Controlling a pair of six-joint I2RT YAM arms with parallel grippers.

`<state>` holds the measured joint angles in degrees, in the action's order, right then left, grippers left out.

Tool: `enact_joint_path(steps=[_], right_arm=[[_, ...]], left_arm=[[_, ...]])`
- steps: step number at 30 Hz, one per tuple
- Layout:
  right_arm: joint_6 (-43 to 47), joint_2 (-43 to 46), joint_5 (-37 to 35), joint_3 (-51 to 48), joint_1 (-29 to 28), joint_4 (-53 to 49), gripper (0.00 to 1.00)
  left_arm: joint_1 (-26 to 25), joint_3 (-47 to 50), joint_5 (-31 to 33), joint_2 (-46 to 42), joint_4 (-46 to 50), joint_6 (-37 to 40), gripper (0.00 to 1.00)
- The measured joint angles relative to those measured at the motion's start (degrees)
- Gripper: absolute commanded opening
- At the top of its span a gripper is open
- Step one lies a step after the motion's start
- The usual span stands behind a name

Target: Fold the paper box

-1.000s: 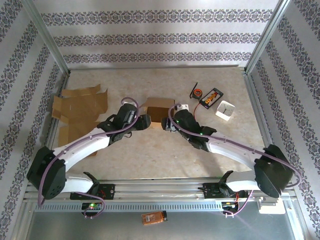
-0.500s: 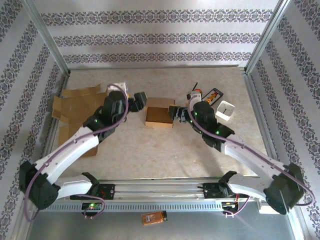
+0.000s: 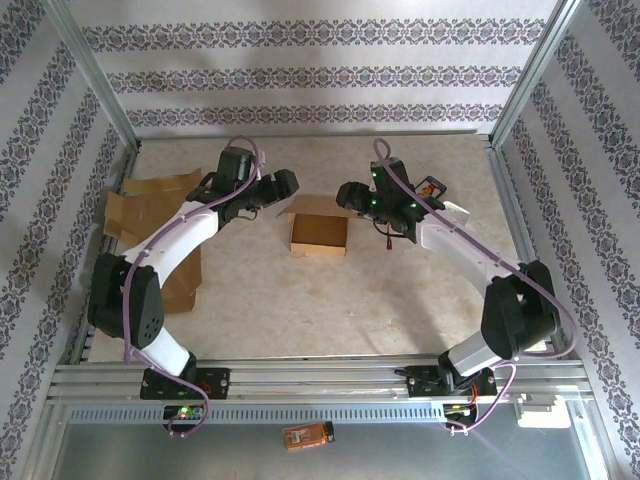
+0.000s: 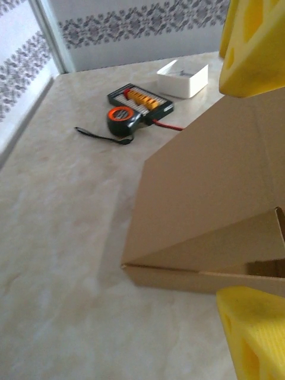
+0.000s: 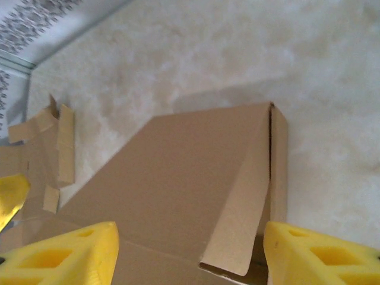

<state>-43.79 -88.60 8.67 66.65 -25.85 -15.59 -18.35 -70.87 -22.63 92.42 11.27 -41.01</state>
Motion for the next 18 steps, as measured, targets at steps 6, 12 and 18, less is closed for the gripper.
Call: enact_joint_path(steps=[6, 12, 18], right_arm=[[-1.8, -3.7, 3.9, 0.0, 0.0, -1.9, 0.48], [-2.2, -6.0, 4.8, -0.1, 0.0, -1.8, 0.42], [-1.5, -7.5, 3.8, -2.4, -0.6, -1.3, 0.4]], left_arm=[[0.0, 3.7, -3.9, 0.9, -1.7, -2.4, 0.61], [-0.2, 8.1, -4.5, 1.2, -3.0, -4.0, 0.42], [-1.0, 11.1, -4.8, 2.3, -4.7, -4.4, 0.37]])
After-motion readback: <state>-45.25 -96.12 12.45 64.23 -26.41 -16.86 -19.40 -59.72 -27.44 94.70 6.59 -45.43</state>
